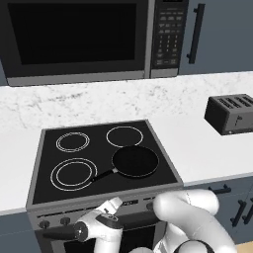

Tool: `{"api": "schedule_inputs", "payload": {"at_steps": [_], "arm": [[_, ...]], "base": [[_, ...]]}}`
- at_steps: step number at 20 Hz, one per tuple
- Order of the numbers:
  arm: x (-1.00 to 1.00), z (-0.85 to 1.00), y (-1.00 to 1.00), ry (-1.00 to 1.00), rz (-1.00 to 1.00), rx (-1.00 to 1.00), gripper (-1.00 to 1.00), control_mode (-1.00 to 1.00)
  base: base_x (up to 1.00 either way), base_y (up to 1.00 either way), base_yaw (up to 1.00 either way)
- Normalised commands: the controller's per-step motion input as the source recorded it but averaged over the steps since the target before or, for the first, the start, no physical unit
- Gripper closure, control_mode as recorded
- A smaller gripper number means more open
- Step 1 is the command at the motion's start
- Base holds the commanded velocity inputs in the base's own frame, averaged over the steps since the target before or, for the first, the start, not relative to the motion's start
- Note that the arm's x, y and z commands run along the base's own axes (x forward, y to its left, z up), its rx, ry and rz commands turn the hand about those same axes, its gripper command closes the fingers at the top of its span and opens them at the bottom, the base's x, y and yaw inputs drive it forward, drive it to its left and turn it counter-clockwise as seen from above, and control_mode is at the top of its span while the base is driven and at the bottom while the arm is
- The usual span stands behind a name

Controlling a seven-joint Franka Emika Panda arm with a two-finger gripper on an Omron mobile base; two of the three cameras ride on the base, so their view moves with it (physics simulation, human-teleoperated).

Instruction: Turn off the front right burner of the stove.

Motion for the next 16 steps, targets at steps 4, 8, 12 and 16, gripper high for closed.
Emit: {"api": "schedule_inputs", "payload": {"at_steps": [4,8,12,16], "arm": [[-0.24,0.18,-0.46,0.0,-0.16,0.82,1.0,-1.0],[-0.22,0.14,-0.5,0.0,-0.18,0.82,1.0,-1.0],[-0.12,0.13,-0.45,0.0,-0.22,0.78,1.0,-1.0],[0.0,0.08,-0.31,0.0,-0.3,0.39,1.0,-1.0]], "base": [[0.0,0.0,0.0],[0.0,0.0,0.0],[0.0,0.0,0.0],[0.0,0.0,0.0]]}}
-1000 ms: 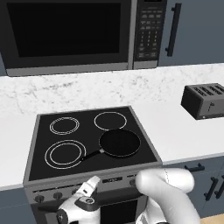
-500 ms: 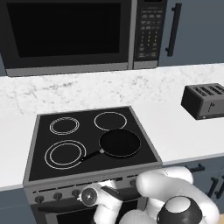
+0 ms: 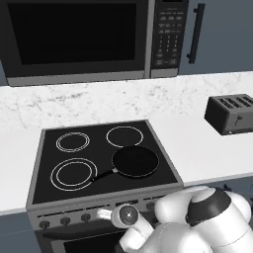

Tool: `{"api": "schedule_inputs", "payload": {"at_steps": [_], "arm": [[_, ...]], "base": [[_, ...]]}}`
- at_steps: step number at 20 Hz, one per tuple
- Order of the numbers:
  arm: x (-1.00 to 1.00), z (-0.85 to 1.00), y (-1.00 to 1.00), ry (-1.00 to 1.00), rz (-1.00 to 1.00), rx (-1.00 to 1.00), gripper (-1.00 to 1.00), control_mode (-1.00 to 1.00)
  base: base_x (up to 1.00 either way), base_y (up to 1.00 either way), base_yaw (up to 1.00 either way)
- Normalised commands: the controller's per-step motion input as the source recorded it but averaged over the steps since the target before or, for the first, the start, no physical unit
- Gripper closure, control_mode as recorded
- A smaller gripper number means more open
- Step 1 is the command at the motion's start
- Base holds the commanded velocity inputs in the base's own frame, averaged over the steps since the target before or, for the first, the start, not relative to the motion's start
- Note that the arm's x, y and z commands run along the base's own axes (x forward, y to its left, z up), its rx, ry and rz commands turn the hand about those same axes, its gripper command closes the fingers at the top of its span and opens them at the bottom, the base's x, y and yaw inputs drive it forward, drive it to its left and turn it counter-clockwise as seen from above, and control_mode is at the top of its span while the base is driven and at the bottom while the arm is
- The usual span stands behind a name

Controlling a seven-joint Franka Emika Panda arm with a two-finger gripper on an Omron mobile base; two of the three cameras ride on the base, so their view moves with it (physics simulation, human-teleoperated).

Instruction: Turn off the front right burner of the stove.

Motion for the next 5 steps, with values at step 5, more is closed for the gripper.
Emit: {"api": "schedule_inputs", "payload": {"at_steps": [5], "arm": [[-0.01,0.04,-0.05,0.0,-0.05,0.02,1.0,-1.0]], "base": [[0.0,0.0,0.0]]}}
